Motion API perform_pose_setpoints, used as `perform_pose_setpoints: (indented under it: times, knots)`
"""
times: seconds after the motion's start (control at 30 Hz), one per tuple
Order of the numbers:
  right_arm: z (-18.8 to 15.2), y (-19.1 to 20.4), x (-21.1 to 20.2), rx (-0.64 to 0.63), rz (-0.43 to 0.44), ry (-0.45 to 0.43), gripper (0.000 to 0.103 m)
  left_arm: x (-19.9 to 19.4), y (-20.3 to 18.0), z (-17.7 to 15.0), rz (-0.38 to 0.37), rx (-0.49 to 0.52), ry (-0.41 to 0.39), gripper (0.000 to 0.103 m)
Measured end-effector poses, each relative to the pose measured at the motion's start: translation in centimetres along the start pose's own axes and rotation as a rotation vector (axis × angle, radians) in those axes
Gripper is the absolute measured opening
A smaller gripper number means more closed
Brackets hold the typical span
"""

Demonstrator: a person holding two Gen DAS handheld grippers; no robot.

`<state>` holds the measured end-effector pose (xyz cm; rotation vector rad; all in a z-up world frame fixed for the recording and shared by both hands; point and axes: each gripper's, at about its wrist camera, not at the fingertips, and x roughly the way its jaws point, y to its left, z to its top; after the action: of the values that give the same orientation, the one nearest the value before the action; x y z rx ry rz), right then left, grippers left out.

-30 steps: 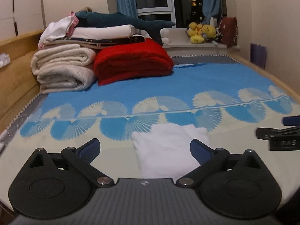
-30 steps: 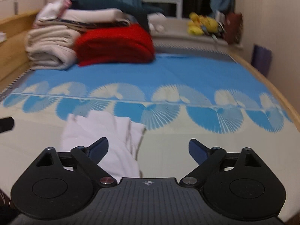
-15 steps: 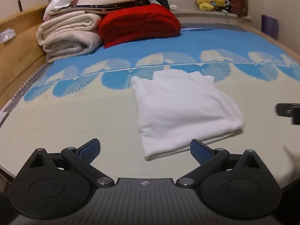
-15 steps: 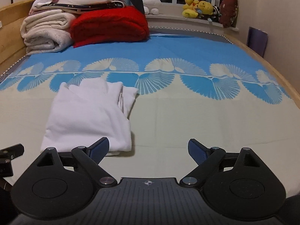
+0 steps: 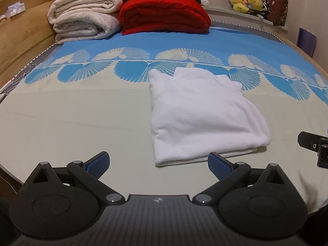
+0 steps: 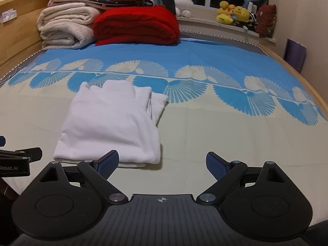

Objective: Fold small clothes

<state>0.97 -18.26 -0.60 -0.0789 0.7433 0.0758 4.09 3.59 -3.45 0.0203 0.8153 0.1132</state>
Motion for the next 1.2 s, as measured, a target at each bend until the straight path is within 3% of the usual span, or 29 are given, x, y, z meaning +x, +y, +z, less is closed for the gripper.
perform_pose_setpoints:
  times: [1.2]
  knots:
    - [-0.2, 1.7, 0.8, -0.031, 0.002, 0.006, 0.095, 0.8, 0.4, 0.0, -0.017, -0.029, 0.053, 0.102]
